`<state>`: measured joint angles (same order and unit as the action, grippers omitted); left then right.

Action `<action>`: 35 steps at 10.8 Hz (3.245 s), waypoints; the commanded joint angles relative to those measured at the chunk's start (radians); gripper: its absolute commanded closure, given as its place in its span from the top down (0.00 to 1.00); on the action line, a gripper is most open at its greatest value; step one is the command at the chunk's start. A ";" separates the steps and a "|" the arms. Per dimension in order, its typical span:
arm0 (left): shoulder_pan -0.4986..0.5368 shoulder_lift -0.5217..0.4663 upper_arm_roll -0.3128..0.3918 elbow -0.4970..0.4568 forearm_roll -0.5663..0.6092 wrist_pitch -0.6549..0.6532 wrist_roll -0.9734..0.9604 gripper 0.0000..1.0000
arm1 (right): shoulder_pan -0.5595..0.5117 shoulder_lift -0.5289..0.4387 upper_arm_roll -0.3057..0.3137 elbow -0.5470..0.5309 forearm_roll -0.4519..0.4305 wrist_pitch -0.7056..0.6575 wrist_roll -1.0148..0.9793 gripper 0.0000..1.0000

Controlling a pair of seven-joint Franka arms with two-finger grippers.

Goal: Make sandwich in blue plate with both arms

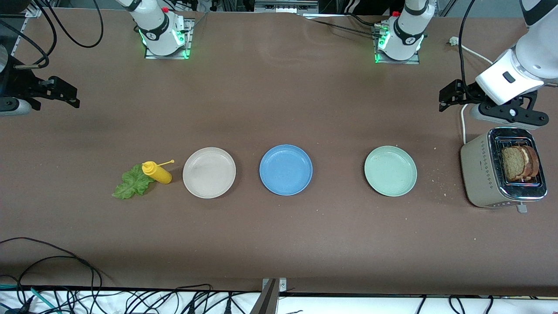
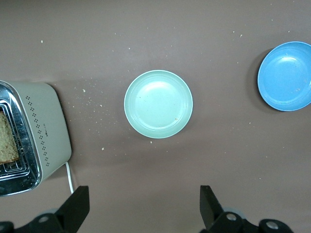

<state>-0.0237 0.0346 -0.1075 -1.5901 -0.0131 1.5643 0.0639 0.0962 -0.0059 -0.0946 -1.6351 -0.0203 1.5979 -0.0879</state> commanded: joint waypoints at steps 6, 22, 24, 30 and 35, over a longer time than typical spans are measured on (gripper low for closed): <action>0.008 -0.001 -0.008 0.015 0.025 -0.013 0.013 1.00 | 0.004 0.012 -0.002 0.029 -0.004 -0.022 0.008 1.00; 0.016 0.002 -0.006 0.015 0.021 -0.013 0.011 1.00 | 0.004 0.015 -0.002 0.029 -0.004 -0.021 0.008 1.00; 0.028 0.010 0.000 0.015 0.021 -0.013 0.022 1.00 | 0.004 0.015 -0.002 0.029 -0.004 -0.021 0.008 1.00; 0.177 0.141 0.002 0.080 -0.010 -0.001 0.036 1.00 | 0.004 0.015 -0.002 0.029 -0.004 -0.021 0.010 1.00; 0.362 0.344 0.002 0.226 -0.010 0.087 0.348 1.00 | 0.004 0.015 -0.002 0.029 -0.004 -0.022 0.010 1.00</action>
<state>0.2624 0.2786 -0.0963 -1.4486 -0.0113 1.6059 0.2629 0.0959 0.0001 -0.0953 -1.6340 -0.0203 1.5979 -0.0876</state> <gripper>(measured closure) 0.000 0.000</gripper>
